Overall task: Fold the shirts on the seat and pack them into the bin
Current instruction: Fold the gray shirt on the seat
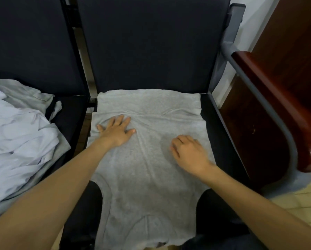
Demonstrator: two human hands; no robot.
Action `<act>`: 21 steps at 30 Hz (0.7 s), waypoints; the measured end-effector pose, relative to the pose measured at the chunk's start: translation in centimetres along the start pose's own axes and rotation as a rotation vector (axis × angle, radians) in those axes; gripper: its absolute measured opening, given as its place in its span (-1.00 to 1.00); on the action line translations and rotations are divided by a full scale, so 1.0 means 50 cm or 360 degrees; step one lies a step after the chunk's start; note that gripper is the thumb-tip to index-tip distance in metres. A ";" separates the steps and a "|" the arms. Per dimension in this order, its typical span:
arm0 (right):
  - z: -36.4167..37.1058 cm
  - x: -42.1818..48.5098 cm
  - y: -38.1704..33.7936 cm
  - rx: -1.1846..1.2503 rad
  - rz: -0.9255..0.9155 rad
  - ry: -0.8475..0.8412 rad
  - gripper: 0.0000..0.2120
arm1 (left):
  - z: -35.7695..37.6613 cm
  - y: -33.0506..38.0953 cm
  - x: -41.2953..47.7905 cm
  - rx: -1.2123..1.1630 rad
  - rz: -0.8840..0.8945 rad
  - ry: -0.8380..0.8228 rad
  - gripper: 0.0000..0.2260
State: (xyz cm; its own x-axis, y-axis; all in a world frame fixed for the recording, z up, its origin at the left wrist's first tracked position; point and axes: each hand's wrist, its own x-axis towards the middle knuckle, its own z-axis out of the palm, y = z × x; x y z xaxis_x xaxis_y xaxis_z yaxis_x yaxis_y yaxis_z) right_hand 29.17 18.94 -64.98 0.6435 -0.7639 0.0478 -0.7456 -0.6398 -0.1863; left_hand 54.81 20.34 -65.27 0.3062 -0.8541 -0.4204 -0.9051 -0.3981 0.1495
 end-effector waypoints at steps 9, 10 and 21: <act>0.015 0.040 0.055 -0.0017 0.0149 -0.0368 -0.54 | 0.028 0.046 -0.206 0.0028 0.0277 0.0194 -0.51; 0.014 0.054 0.057 0.0000 0.0156 -0.0408 -0.54 | 0.044 0.045 -0.239 0.0022 0.0294 0.0098 -0.50; 0.016 -0.074 -0.037 -0.0184 0.0019 -0.0214 -0.53 | 0.100 0.014 -0.162 0.0038 0.0309 -0.0048 -0.46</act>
State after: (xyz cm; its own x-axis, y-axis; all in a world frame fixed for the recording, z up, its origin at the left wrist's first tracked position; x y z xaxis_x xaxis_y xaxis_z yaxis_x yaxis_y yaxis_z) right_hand 28.32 23.00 -65.59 0.6460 -0.7584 -0.0868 -0.7633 -0.6421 -0.0713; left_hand 50.23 28.67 -66.26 0.1166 -0.9035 -0.4125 -0.9530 -0.2187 0.2095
